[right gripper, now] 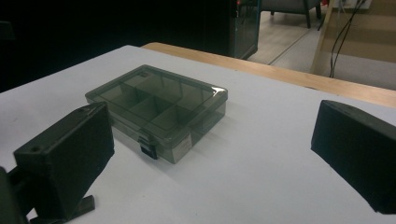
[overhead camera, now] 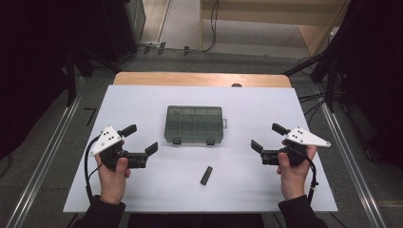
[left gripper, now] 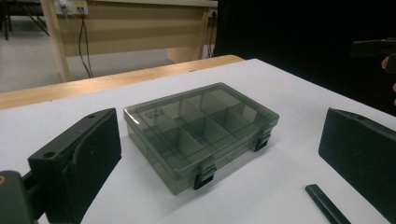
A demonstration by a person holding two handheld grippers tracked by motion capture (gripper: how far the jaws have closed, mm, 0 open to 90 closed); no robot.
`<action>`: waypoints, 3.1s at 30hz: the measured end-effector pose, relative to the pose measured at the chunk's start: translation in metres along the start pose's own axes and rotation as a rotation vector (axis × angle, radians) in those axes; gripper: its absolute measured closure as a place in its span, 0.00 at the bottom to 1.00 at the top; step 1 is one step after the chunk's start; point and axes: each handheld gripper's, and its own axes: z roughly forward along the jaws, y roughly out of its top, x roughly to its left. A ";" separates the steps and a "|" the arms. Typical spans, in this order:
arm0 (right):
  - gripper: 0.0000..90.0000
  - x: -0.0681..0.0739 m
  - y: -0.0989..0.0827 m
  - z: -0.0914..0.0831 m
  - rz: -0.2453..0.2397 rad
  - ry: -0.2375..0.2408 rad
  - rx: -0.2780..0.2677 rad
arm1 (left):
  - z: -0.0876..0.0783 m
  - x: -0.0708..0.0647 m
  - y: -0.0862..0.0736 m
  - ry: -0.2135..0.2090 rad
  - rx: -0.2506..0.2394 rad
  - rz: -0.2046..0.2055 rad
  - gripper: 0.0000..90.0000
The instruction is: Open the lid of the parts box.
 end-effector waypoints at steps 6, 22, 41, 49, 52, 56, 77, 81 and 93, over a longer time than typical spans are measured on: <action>0.00 0.003 0.003 0.011 -0.001 0.020 0.010 | 0.007 0.002 0.002 -0.008 0.002 -0.006 0.00; 0.09 0.011 0.023 0.032 -0.037 0.051 0.009 | 0.023 0.008 0.006 -0.020 0.012 -0.019 0.02; 0.37 0.020 0.022 0.078 -0.026 0.142 0.066 | 0.045 0.023 0.001 -0.036 0.025 -0.071 0.63; 0.60 0.022 0.015 0.097 -0.041 0.136 0.124 | 0.050 0.024 -0.005 -0.052 0.050 -0.036 0.84; 0.69 0.024 0.011 0.103 -0.061 0.142 0.153 | 0.053 0.024 -0.013 -0.053 0.084 -0.016 0.90; 0.74 0.024 0.007 0.107 -0.065 0.156 0.175 | 0.053 0.028 -0.019 -0.052 0.099 -0.024 0.95; 0.98 0.016 -0.013 0.113 -0.100 0.158 0.287 | 0.074 0.049 -0.047 -0.059 0.303 -0.082 1.00; 0.98 0.010 -0.018 0.113 -0.093 0.151 0.314 | 0.077 0.051 -0.050 -0.042 0.324 -0.094 1.00; 0.98 0.007 -0.031 0.119 -0.113 0.147 0.393 | 0.081 0.053 -0.051 -0.034 0.356 -0.112 1.00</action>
